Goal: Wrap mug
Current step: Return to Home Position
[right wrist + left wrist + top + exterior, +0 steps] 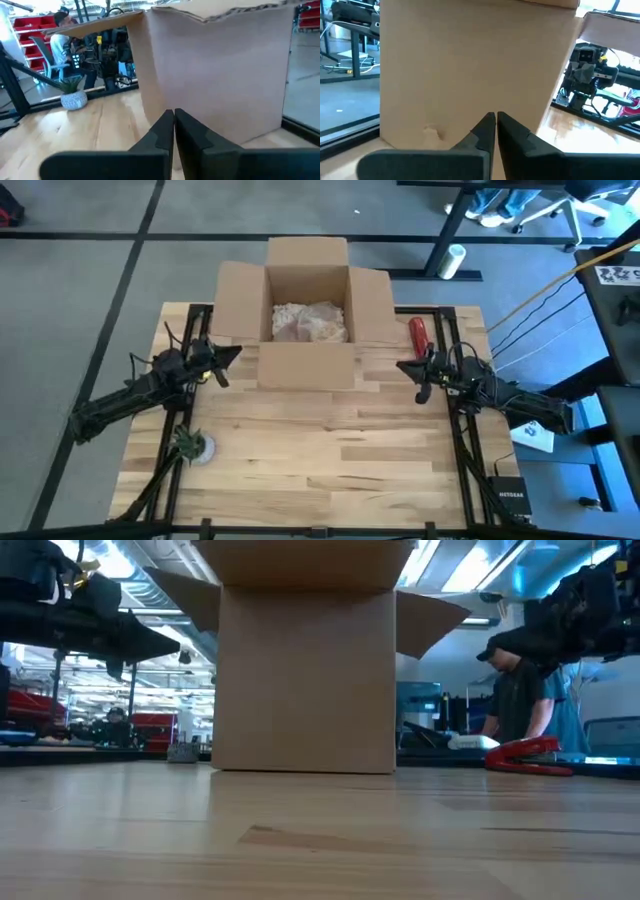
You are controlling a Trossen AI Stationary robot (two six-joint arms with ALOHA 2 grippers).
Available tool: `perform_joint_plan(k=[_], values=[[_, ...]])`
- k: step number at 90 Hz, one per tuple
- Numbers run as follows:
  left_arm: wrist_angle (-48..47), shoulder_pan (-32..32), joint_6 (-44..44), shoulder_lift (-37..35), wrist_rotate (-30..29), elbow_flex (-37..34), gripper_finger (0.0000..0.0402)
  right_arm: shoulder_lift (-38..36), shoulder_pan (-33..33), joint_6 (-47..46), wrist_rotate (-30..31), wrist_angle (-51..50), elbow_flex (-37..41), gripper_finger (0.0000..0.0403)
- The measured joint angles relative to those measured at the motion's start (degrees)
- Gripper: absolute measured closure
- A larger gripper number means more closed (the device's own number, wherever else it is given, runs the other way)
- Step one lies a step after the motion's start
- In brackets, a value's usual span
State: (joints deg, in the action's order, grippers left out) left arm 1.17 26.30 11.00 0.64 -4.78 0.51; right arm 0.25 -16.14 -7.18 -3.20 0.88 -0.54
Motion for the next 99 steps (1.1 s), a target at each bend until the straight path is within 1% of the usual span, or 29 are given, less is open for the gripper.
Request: perform_joint_plan(k=[15, 29, 99], values=[[-0.02, 0.0, 0.92, -0.01, 0.07, 0.0, 0.0401, 0.0, 0.0, -0.18, -1.18, 0.18, 0.0, 0.0403], [-0.02, 0.0, 0.92, -0.01, 0.09, 0.0, 0.0401, 0.0, 0.0, -1.23, -0.39, 0.11, 0.02, 0.0402], [-0.02, 0.0, 1.01, 0.0, 0.1, 0.0, 0.0401, 0.0, 0.0, -1.28, -0.28, 0.1, 0.02, 0.0402]])
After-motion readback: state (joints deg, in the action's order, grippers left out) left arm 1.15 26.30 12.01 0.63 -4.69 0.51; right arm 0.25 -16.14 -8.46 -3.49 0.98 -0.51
